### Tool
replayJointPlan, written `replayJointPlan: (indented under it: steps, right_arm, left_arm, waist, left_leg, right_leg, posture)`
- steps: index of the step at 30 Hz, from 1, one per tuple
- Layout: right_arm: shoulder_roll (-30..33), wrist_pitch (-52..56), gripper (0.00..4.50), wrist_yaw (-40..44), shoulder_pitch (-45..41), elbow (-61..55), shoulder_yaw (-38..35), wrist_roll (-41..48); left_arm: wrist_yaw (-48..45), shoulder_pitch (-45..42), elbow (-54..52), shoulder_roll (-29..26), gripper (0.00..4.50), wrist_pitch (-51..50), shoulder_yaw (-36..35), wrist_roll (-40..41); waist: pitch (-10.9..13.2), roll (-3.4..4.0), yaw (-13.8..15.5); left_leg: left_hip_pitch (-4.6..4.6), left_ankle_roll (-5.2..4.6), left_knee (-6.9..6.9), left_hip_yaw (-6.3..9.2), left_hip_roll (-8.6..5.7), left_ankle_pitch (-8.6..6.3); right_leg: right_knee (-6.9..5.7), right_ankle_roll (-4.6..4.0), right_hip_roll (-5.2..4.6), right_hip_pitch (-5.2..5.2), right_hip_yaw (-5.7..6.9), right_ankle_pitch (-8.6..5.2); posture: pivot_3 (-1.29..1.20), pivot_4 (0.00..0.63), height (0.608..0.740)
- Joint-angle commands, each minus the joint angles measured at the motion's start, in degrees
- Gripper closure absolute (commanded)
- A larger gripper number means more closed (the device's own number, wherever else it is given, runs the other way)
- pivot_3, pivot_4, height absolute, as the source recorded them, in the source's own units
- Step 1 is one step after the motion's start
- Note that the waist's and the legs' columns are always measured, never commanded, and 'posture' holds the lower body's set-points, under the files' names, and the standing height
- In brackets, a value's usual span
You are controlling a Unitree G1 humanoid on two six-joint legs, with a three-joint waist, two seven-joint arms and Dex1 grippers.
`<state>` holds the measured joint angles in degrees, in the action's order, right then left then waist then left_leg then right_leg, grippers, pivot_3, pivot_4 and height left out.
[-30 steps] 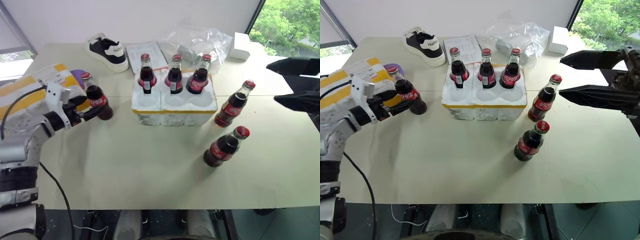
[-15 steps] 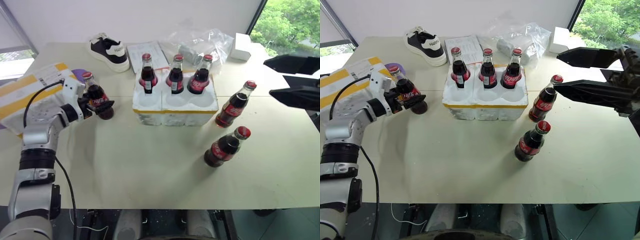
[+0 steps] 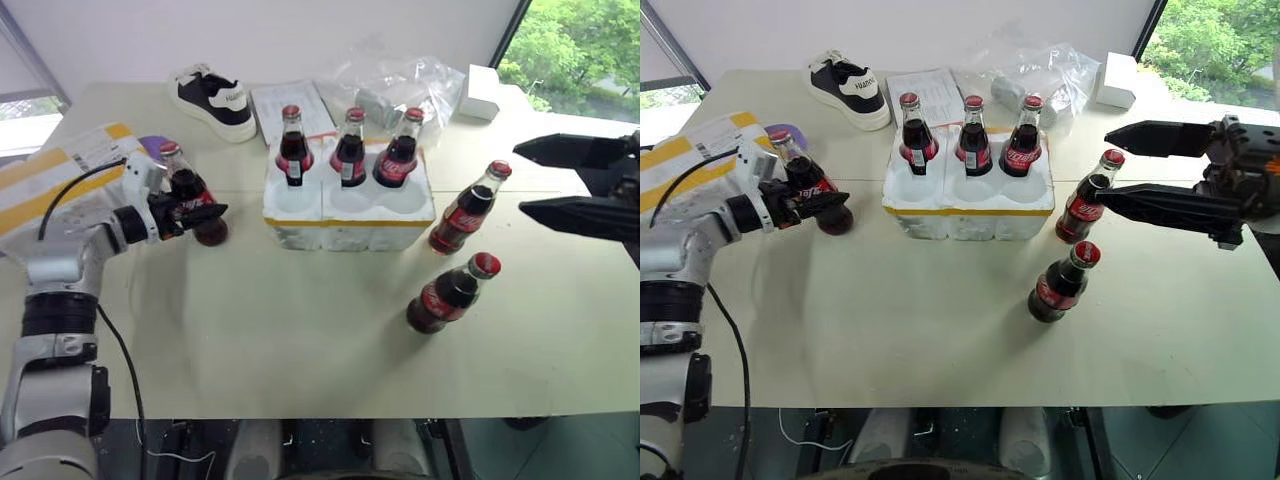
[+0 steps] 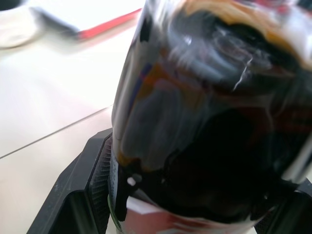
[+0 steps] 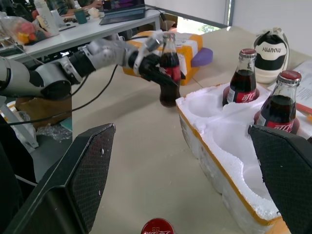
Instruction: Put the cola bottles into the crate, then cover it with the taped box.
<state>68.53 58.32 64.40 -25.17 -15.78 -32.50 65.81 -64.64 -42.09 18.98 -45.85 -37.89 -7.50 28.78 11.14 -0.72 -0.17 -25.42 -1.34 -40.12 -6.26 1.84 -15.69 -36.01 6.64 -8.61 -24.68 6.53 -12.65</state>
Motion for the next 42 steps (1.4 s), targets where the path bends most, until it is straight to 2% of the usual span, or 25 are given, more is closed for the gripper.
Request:
replayJointPlan:
  steps: [1,4,7,13,19,26,34,36,38,42]
  right_arm:
    - [0.0,-1.4,0.00,-0.4,1.2,-1.7,-3.4,-0.2]
    - [-0.7,-1.7,0.00,-1.1,3.0,-2.5,-4.4,-0.2]
    - [-1.5,-1.4,0.00,-2.4,5.1,-3.9,-6.1,0.3]
    - [-2.5,-0.7,0.00,-4.9,8.5,-6.1,-9.9,1.9]
    - [-3.7,-0.1,0.00,-7.5,12.4,-8.3,-13.4,3.2]
    - [-5.0,-0.5,0.00,-9.8,15.9,-10.3,-16.0,4.8]
    - [-5.2,-2.5,0.00,-9.6,17.0,-9.4,-14.8,3.5]
    - [-4.7,-3.2,0.00,-9.1,16.7,-8.8,-14.0,2.8]
    - [-4.3,-3.7,0.00,-8.7,16.6,-8.3,-13.3,2.1]
    - [-3.8,-4.8,0.00,-8.1,16.1,-7.3,-11.7,0.5]
  left_arm:
    - [-4.8,-11.0,-3.5,-2.2,1.64,-4.5,-1.5,5.2]
    - [-7.1,-18.3,-0.3,-0.3,1.64,-4.7,1.3,4.0]
    - [-10.0,-23.7,2.8,4.1,1.64,-3.5,5.1,2.5]
    - [-14.0,-28.4,13.7,11.9,1.64,6.5,11.7,-4.6]
    - [-15.6,-32.6,27.0,18.3,1.64,15.3,13.9,-10.4]
    - [-16.8,-32.9,32.3,19.8,1.64,24.7,15.5,-16.6]
    - [-18.8,-30.8,33.7,20.4,1.64,29.0,17.3,-21.1]
    - [-17.7,-29.8,34.1,21.1,0.59,29.9,17.6,-22.0]
    - [-17.4,-29.2,34.2,21.4,0.09,30.2,17.4,-22.5]
    - [-16.7,-27.9,32.8,20.9,0.09,28.2,15.6,-21.6]
  waist:
    - [0.0,-0.02,0.8]
    - [0.0,-0.05,1.2]
    - [0.0,-0.04,1.3]
    - [0.0,-0.08,0.7]
    - [0.0,-0.11,0.9]
    - [0.0,-0.12,1.0]
    - [0.0,-0.12,0.9]
    - [0.0,-0.11,0.9]
    - [0.0,-0.11,0.9]
    - [0.0,-0.11,0.9]
  left_leg:
    - [0.02,0.00,-0.02,-0.01,-0.01,0.00]
    - [0.04,-0.02,-0.03,0.00,-0.05,-0.01]
    - [0.08,-0.02,-0.02,-0.10,-0.10,0.00]
    - [0.07,-0.01,-0.03,-0.17,-0.10,0.01]
    - [0.04,0.02,-0.02,-0.14,-0.08,0.03]
    - [0.03,-0.04,-0.02,0.01,-0.08,0.00]
    - [0.03,-0.23,-0.02,0.01,-0.08,-0.11]
    - [0.03,-0.26,-0.03,0.02,-0.08,-0.13]
    - [0.04,-0.26,-0.03,0.02,-0.08,-0.13]
    - [0.05,-0.27,-0.03,0.03,-0.07,-0.13]
  right_leg:
    - [0.01,0.00,-0.01,0.01,-0.01,0.00]
    - [0.02,0.01,-0.02,0.10,0.01,0.00]
    - [0.02,0.03,0.00,0.14,0.02,-0.01]
    - [0.02,0.03,0.03,0.11,0.02,-0.01]
    - [0.03,0.03,0.03,0.05,0.01,-0.01]
    - [0.04,0.03,0.00,0.05,0.01,-0.01]
    - [0.04,0.02,0.01,0.05,0.01,-0.01]
    - [0.03,0.02,0.01,0.05,0.00,-0.01]
    - [0.03,0.02,0.01,0.05,0.00,-0.01]
    - [0.02,0.02,0.01,0.05,0.00,-0.01]
  posture:
    - [0.00,0.150,0.740]
    - [0.00,0.150,0.740]
    - [0.00,0.150,0.740]
    - [0.00,0.150,0.740]
    - [0.00,0.150,0.740]
    - [0.00,0.150,0.740]
    - [0.00,0.150,0.740]
    - [0.00,0.150,0.740]
    - [0.00,0.150,0.740]
    - [0.00,0.150,0.740]
